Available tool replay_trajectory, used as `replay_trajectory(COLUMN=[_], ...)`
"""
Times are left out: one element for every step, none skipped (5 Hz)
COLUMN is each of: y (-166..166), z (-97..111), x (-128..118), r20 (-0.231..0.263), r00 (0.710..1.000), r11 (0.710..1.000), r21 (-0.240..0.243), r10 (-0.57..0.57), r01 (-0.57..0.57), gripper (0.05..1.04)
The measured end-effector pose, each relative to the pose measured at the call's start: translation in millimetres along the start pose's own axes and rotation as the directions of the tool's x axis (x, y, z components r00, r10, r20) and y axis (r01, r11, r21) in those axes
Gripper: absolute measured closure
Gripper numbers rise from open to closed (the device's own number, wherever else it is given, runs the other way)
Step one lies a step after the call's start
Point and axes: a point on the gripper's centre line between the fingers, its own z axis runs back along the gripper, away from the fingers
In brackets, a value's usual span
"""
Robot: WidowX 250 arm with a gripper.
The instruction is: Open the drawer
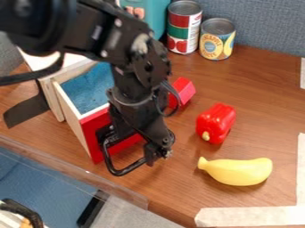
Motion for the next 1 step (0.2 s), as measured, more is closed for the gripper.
replay_trajectory(y=[3.5], z=[22.0], x=[-2.9], r20=[0.021], r00=[1.000], r11=[0.998], r21=[-0.063], r10=[0.010], r01=[-0.008], gripper=[0.083])
